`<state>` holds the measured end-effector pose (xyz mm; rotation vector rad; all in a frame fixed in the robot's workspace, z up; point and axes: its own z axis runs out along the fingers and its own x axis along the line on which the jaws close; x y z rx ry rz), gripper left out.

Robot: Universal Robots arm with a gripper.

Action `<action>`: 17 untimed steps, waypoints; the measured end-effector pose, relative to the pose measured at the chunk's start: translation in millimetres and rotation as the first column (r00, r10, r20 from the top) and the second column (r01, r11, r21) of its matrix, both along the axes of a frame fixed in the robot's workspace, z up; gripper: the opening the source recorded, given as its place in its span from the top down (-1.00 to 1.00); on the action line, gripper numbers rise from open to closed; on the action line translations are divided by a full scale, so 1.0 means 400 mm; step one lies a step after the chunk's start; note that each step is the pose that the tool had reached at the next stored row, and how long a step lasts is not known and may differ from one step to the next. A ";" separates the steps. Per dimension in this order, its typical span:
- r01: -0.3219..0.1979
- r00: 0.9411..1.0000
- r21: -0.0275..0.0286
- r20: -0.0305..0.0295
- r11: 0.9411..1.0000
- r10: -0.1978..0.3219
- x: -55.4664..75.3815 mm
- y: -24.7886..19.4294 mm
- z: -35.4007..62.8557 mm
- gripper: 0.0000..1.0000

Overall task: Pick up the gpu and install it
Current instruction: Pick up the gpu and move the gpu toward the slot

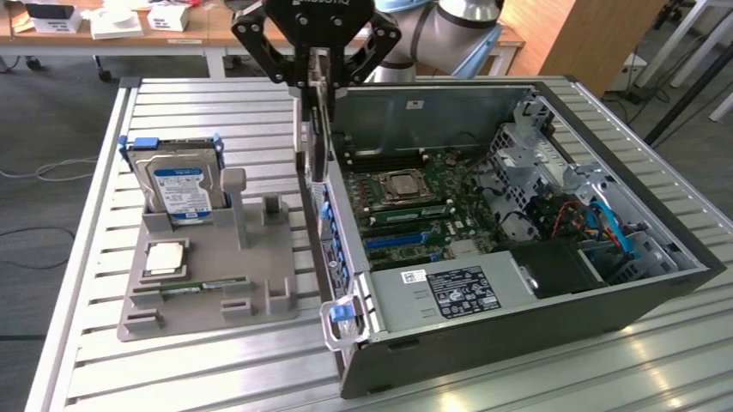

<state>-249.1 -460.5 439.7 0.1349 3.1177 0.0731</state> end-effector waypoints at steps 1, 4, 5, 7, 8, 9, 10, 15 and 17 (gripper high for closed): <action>0.000 1.000 0.000 0.000 1.000 0.000 0.010 0.000 0.000 0.46; 0.000 1.000 0.000 0.000 1.000 0.000 0.040 0.000 0.000 0.46; 0.000 1.000 0.000 0.000 1.000 0.000 0.050 0.000 0.000 0.46; 0.000 1.000 0.000 0.000 1.000 0.000 0.070 0.000 0.000 0.46; 0.000 1.000 0.000 0.000 1.000 0.000 0.080 0.000 0.000 0.46; 0.000 1.000 0.000 0.000 1.000 0.000 0.089 0.000 0.000 0.46; 0.000 1.000 0.000 0.000 1.000 0.000 0.099 0.000 0.000 0.46; 0.000 1.000 0.000 0.000 1.000 0.000 0.149 0.000 0.000 0.46; 0.000 1.000 0.000 0.000 1.000 0.000 0.170 0.000 0.000 0.46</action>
